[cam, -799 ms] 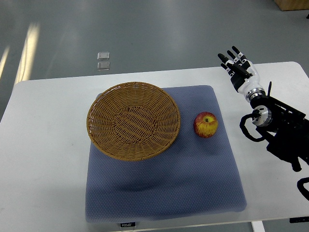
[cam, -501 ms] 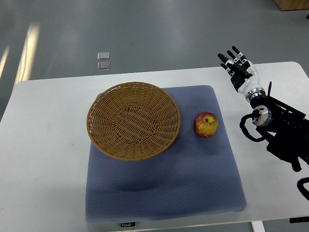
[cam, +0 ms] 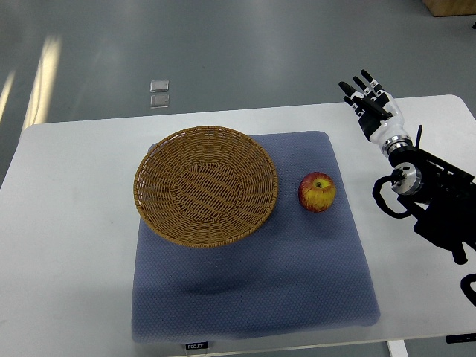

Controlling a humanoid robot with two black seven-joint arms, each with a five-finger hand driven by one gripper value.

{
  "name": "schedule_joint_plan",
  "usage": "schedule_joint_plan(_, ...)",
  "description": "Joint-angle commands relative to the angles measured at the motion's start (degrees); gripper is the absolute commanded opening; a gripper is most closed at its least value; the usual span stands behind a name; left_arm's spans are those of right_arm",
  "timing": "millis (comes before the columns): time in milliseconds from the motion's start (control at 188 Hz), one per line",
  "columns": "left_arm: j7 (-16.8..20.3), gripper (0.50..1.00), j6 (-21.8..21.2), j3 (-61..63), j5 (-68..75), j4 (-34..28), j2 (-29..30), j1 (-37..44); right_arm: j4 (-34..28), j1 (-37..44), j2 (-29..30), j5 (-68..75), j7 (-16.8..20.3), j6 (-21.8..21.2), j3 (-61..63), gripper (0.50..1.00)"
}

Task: Place red apple in basket with right hand

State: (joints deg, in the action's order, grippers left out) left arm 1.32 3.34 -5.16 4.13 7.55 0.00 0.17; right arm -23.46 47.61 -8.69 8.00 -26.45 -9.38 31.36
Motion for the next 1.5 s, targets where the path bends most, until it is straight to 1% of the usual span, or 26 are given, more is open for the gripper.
schedule_joint_plan(0,0.0,1.0,0.0,0.06,0.0,0.0,0.0,0.0,0.0,0.56,-1.24,-2.02,-1.32,-0.81,-1.04,0.921)
schedule_joint_plan(117,0.0,1.0,0.08,0.06,0.0,0.0,0.0,0.0,-0.09,1.43,-2.64,-9.05,-1.32,-0.81,-1.04,0.921)
schedule_joint_plan(165,0.0,1.0,0.09,0.06,0.0,0.0,0.0,0.0,-0.09,1.44,-2.64,-9.05,-1.32,-0.81,-1.04,0.921)
schedule_joint_plan(170,0.0,1.0,0.0,0.06,0.0,0.0,0.0,0.0,-0.18,2.05,-3.08,-12.62,-1.32,-0.9,-1.04,0.921)
schedule_joint_plan(213,0.0,1.0,0.0,0.06,0.0,0.0,0.0,0.0,-0.44,2.23,-3.52,-15.46,-1.41,-0.9,-1.04,0.919)
schedule_joint_plan(261,0.0,1.0,0.0,0.06,0.0,0.0,0.0,0.0,-0.44,2.23,-3.52,-15.47,-1.41,-0.9,-1.04,0.919)
schedule_joint_plan(266,0.0,1.0,0.0,0.06,0.0,0.0,0.0,0.0,-0.62,2.58,-4.65,-18.6,-1.32,-1.07,-1.04,0.921)
schedule_joint_plan(293,0.0,1.0,0.0,0.06,0.0,0.0,0.0,0.0,-0.71,2.84,-5.28,-19.86,-1.32,-1.16,-1.13,0.919)
schedule_joint_plan(421,0.0,1.0,0.0,0.07,0.0,0.09,0.0,0.0,-0.79,5.3,-7.74,-28.64,-1.32,-4.68,-1.22,0.921)
schedule_joint_plan(533,0.0,1.0,0.0,0.06,0.0,0.09,0.0,0.0,-0.88,7.68,-9.85,-37.09,-1.59,-6.26,-2.18,0.919)
schedule_joint_plan(660,0.0,1.0,0.09,0.06,0.0,0.18,0.0,0.0,-1.76,10.66,-12.14,-45.09,-3.43,-11.36,-2.36,0.919)
schedule_joint_plan(756,0.0,1.0,0.09,0.06,0.0,0.18,0.0,0.0,-5.1,12.51,-14.25,-49.75,-3.52,-13.38,-2.45,0.921)
schedule_joint_plan(841,0.0,1.0,0.0,0.06,0.0,0.09,0.0,0.0,-10.46,13.3,-17.32,-54.58,-3.52,-15.31,-2.45,0.921)
schedule_joint_plan(953,0.0,1.0,0.0,0.06,0.0,0.0,0.0,0.0,-18.37,14.18,-21.36,-62.39,-3.52,-18.91,-2.45,0.919)
schedule_joint_plan(1038,0.0,1.0,0.0,0.06,0.0,-0.08,0.0,0.0,-21.71,14.53,-23.12,-68.47,-3.78,-21.11,-2.45,0.919)
schedule_joint_plan(1097,0.0,1.0,0.0,0.06,0.0,-0.08,0.0,0.0,-23.64,14.62,-23.65,-73.56,-4.84,-22.43,-2.45,0.921)
schedule_joint_plan(1278,0.0,1.0,0.0,-0.02,0.0,-0.08,0.0,0.09,-26.1,14.18,-23.56,-85.25,-7.12,-22.87,-3.85,0.919)
schedule_joint_plan(1411,0.0,1.0,-0.35,-0.02,0.0,-0.17,0.0,0.27,-28.57,14.18,-23.82,-87.72,-8.18,-21.99,-9.91,0.919)
schedule_joint_plan(1496,0.0,1.0,-0.53,-0.02,0.0,-0.26,0.0,0.27,-28.57,14.09,-23.56,-88.15,-8.18,-21.47,-12.11,0.919)
